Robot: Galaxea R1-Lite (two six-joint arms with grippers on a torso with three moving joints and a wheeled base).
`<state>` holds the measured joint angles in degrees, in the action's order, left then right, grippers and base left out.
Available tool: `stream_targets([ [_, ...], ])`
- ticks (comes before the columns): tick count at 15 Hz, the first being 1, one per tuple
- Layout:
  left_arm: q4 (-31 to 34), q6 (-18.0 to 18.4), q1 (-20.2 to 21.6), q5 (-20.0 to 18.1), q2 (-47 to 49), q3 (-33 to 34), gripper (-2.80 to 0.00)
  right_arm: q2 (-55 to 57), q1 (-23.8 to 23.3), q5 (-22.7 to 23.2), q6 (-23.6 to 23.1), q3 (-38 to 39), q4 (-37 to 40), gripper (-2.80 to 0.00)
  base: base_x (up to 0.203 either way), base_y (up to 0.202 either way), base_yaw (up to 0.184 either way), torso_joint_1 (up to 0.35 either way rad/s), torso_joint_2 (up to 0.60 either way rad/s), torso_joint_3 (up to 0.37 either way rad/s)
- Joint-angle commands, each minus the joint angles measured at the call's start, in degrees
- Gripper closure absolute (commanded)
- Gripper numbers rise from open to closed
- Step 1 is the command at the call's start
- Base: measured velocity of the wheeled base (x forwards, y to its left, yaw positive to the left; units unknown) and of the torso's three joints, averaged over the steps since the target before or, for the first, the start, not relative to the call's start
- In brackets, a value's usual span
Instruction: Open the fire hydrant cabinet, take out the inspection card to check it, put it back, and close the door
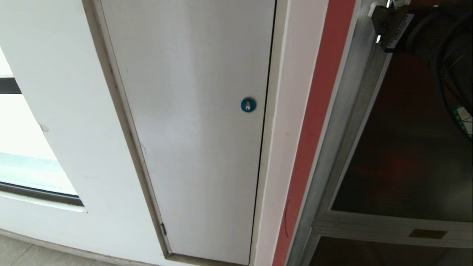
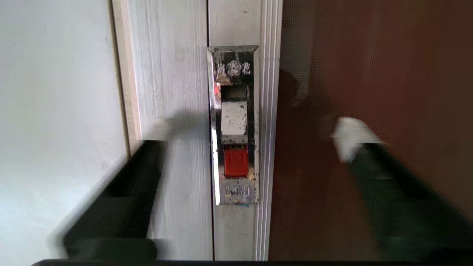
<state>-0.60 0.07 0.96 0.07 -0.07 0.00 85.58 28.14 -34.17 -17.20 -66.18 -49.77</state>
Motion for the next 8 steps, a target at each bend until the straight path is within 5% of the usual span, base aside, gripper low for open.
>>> stream_targets([
  [1,0.0,-0.1,0.0,0.1,0.1,0.3,0.00,0.3,-0.7,-0.1,-0.2,-0.6,-0.2,0.00,0.000,0.000,0.000,0.000,0.00,0.000],
  [8,0.0,0.0,0.0,0.1,0.1,0.3,0.00,1.1,-0.9,-0.1,-0.5,-1.7,-0.1,0.00,0.000,0.000,0.000,0.000,0.00,0.000],
])
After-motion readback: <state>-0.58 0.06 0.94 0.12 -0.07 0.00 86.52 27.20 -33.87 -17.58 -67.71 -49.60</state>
